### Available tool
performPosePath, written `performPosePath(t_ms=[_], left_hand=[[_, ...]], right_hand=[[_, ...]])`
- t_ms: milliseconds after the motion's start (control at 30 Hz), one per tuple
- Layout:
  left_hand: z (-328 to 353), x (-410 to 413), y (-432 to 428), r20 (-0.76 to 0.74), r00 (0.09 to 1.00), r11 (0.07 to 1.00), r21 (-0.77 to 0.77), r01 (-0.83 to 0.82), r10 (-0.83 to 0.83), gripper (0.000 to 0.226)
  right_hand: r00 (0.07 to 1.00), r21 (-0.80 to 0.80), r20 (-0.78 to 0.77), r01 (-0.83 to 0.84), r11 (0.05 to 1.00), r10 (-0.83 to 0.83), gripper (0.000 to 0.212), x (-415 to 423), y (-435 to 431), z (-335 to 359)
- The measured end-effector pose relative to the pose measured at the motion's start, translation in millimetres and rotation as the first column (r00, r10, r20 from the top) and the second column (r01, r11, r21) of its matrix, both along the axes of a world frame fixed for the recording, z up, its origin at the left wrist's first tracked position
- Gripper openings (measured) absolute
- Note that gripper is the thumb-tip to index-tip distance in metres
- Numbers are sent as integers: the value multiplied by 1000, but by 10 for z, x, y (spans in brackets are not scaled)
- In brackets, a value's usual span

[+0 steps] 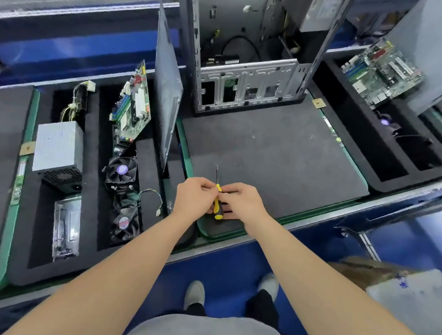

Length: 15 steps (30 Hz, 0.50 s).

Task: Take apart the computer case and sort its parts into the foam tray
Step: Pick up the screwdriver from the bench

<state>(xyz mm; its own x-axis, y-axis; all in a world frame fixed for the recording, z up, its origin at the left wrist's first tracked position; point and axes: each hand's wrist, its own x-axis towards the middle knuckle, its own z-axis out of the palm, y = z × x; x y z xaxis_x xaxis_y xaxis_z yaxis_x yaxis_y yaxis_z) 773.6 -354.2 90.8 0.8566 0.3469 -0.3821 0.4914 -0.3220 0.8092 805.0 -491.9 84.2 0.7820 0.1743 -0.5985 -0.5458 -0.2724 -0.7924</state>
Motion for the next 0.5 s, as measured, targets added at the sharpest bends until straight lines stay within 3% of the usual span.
performPosePath(t_ms=[133,267,500], left_hand=[[-31,174,-154,7,996,995,60,-85,85,11],[-52,238,-309,23,981,960,204,-192,191,2],[-113,129,-429,45,937,872,353,-339,346,27]], right_hand=[[994,-25,46,-95,995,97,17,289,-115,-3],[951,-107,94,-286,952,296,25,492,-187,55],[839,-85,85,-531,843,537,37,625,-319,97]])
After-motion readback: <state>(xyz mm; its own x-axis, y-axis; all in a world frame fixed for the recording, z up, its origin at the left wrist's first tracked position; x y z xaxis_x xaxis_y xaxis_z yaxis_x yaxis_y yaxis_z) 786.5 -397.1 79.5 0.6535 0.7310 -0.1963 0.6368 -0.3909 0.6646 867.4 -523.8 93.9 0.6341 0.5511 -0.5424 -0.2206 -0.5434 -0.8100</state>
